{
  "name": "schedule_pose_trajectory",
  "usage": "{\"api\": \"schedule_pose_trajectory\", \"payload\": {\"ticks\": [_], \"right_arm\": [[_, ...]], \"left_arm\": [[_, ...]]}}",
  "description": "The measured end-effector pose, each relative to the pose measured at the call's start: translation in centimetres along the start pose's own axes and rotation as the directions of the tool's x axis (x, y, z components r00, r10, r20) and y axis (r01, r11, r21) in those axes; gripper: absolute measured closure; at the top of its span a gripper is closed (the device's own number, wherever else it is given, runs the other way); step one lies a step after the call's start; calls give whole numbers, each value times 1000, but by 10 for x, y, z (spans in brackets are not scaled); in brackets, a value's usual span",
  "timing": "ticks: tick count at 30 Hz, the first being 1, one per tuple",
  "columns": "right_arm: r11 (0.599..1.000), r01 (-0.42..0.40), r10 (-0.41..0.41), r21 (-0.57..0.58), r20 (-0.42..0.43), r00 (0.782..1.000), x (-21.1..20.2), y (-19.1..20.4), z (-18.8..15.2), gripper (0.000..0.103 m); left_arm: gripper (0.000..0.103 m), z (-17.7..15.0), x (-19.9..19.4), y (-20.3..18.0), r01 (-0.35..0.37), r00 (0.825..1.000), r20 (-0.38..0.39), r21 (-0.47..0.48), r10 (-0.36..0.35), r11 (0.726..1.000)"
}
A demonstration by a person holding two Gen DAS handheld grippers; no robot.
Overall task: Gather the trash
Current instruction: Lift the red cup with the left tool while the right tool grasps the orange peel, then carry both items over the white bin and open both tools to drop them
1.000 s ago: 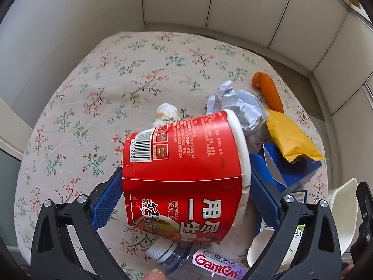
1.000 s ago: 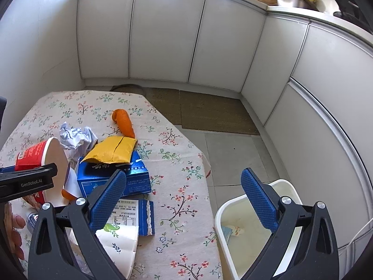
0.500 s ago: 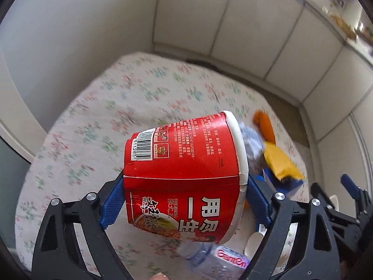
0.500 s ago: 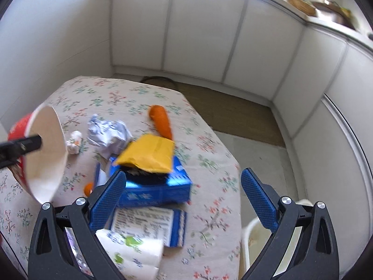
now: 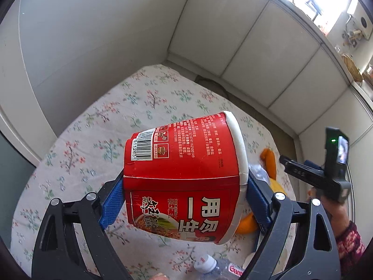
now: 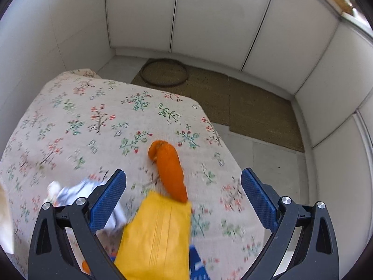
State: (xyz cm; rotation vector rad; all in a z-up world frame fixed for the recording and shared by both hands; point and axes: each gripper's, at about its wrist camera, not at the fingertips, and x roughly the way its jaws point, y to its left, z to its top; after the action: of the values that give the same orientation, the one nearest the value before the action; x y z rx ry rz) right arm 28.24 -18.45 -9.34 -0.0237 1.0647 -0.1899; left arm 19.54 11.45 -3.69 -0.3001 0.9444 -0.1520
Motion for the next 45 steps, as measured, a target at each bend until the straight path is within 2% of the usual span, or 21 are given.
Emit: {"api": "schedule_pose_trajectory", "payload": {"ticks": [7, 11, 14, 15, 16, 18, 21, 27, 31, 35, 39, 45], "right_arm": [[998, -9, 2, -54, -118, 993, 47, 9, 14, 10], [998, -42, 34, -42, -184, 982, 64, 9, 13, 23], [997, -76, 68, -30, -215, 974, 72, 9, 8, 42], [995, -98, 92, -16, -216, 972, 73, 7, 8, 53], [994, -112, 109, -3, -216, 970, 72, 7, 8, 69], [994, -108, 102, -14, -214, 971, 71, 9, 8, 77], [995, -87, 78, -44, -179, 981, 61, 15, 6, 84], [997, -74, 73, -21, -61, 995, 22, 21, 4, 85], [995, -101, 102, -24, 31, 994, -14, 32, 1, 86], [988, -153, 153, -7, 129, 980, -52, 41, -9, 86], [983, -184, 181, 0, 191, 965, -82, 54, -21, 86], [980, -199, 184, 18, 308, 934, -126, 62, -48, 86]], "left_arm": [[17, 3, 13, 9, 13, 999, -43, -33, -15, 999], [17, 2, 16, 8, 12, 999, -51, -29, -13, 1000], [17, 2, 18, 8, 7, 998, -55, -28, -8, 1000], [17, 2, 19, 8, 5, 998, -57, -29, -7, 1000], [17, 2, 19, 8, 4, 998, -59, -30, -5, 1000], [17, 2, 20, 8, 0, 998, -61, -34, -2, 999], [17, 2, 20, 8, -7, 999, -53, -40, 5, 999], [17, 1, 14, 7, -19, 999, -29, -49, 17, 999], [17, 0, 7, 4, -37, 999, 9, -38, 38, 999], [17, 0, -8, 0, -41, 997, 65, -32, 43, 999], [17, 0, -25, -4, -46, 990, 129, -24, 49, 999], [17, -5, -52, -18, -70, 973, 224, 19, 64, 997]]}}
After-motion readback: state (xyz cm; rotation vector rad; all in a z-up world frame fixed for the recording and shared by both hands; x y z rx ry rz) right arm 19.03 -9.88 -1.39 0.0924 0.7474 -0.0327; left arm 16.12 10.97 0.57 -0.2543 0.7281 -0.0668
